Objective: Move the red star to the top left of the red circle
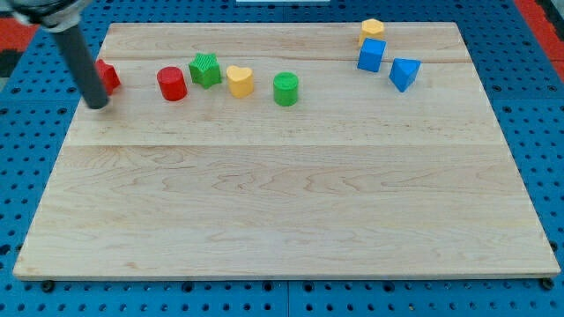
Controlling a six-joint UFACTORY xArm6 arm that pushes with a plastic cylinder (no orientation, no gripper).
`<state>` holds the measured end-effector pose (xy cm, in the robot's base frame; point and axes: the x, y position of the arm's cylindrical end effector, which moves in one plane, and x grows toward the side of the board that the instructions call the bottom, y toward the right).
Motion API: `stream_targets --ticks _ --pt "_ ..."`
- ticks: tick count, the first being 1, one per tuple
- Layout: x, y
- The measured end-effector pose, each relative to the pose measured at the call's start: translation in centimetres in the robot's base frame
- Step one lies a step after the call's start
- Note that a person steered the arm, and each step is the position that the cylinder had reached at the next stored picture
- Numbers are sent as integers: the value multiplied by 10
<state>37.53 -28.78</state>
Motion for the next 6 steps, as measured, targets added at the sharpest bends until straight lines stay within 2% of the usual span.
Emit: stream_targets --ticks 1,3,4,6 --pt "-16 -15" --pt "-87 16" --pt "-86 28" --pt "-58 12"
